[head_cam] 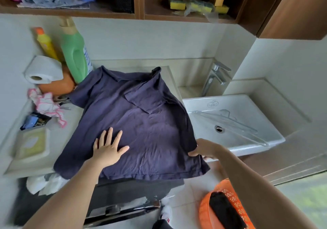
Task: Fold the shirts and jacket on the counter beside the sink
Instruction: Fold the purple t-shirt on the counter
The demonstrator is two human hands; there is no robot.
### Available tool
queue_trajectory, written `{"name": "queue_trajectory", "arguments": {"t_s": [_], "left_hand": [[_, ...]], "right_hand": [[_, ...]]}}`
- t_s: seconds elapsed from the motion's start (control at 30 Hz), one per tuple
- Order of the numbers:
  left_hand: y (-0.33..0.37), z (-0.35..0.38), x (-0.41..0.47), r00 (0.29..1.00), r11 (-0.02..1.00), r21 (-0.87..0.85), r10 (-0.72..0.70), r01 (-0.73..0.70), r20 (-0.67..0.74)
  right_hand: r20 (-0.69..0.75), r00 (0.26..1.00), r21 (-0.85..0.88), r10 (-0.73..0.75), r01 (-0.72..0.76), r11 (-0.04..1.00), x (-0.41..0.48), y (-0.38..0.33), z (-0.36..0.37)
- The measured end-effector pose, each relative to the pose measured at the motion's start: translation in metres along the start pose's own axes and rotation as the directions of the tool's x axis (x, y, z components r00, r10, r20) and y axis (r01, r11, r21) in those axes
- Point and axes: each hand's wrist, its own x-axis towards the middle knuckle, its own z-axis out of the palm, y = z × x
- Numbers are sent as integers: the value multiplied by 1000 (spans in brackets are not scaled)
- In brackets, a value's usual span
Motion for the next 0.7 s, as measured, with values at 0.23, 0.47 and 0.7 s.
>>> {"name": "queue_trajectory", "arguments": {"t_s": [0.23, 0.47, 0.7], "left_hand": [[-8, -10, -25, 999, 996, -82, -44, 45, 14], [0, -49, 12, 982, 959, -255, -155, 123, -110], [5, -83, 41, 969, 949, -194, -247, 247, 25]], "right_hand": [[-444, 895, -2, -33, 35, 999, -8, -35, -6], [-559, 790, -163, -252, 193, 967, 43, -105, -30], [-450, 797, -235, -403, 330, 914, 118, -150, -47]]}}
